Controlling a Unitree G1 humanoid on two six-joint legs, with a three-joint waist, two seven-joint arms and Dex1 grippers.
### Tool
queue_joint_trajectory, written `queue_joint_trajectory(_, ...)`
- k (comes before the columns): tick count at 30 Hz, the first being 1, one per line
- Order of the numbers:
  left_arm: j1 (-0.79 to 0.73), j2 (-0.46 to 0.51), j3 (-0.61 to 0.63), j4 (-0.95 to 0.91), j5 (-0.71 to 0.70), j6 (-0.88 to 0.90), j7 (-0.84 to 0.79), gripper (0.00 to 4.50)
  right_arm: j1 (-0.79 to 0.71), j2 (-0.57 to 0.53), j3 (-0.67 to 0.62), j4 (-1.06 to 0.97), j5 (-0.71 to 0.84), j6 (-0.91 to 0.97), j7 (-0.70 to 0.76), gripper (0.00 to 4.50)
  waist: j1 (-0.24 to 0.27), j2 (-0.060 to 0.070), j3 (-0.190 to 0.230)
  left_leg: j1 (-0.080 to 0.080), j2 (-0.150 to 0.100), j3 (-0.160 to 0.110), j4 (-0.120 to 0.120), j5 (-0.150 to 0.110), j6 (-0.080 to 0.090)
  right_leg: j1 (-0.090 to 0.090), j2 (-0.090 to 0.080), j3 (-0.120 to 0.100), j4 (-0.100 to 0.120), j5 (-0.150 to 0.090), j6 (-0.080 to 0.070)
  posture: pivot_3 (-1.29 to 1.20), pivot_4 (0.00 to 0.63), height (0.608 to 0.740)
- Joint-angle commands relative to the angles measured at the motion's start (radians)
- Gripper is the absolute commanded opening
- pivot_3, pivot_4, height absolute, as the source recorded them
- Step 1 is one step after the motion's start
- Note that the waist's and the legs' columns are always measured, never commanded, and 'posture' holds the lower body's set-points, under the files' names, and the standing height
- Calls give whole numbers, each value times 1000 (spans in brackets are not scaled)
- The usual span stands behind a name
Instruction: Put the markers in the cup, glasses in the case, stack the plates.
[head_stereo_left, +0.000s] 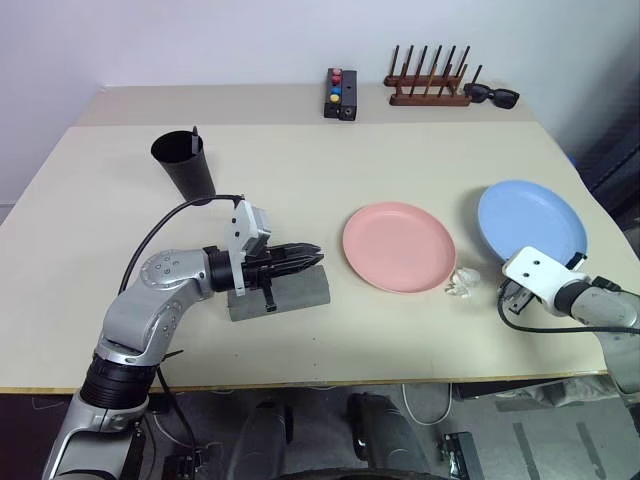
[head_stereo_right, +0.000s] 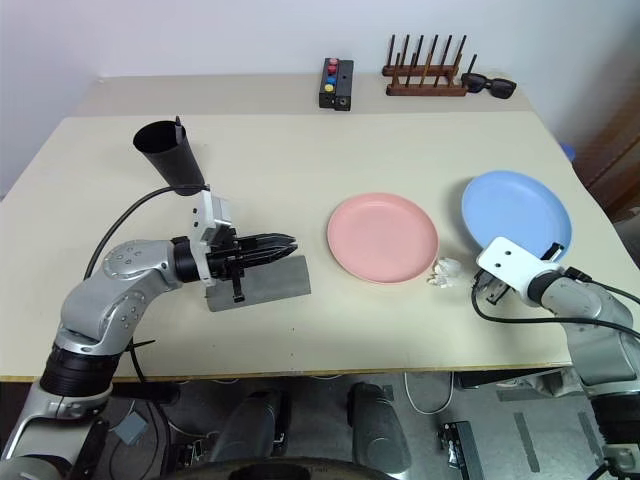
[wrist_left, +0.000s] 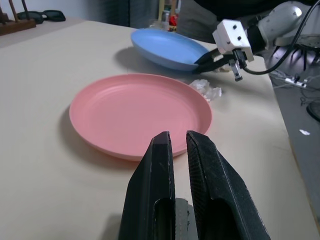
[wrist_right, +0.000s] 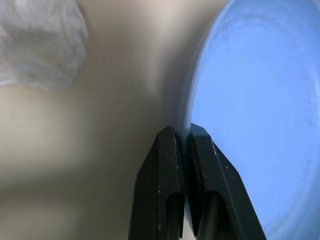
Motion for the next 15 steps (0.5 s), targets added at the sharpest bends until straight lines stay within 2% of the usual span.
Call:
queue_joint_trajectory(1,-1,31,47,4,0,-35,-7,458,-87,-32,-32,-143,46,-36,42,32,-6,0,0,0,0,0,0,0,0,0,0,0,0,0,0,0,150,735)
queue_joint_trajectory(8,-14,92,86,82,28,-85,-20,458,-160,12,78,-423,258,134,258,32,6,1,0,-1,2,-4,-2,0,0,-1,2,-2,0,1,2,0,150,735)
queue_joint_trajectory(15,-2,103,99,63,19,-83,-7,458,-165,37,232,-446,173,169,265,32,7,0,0,-3,0,-2,0,0,0,-1,-3,-2,-2,0,0,0,150,735)
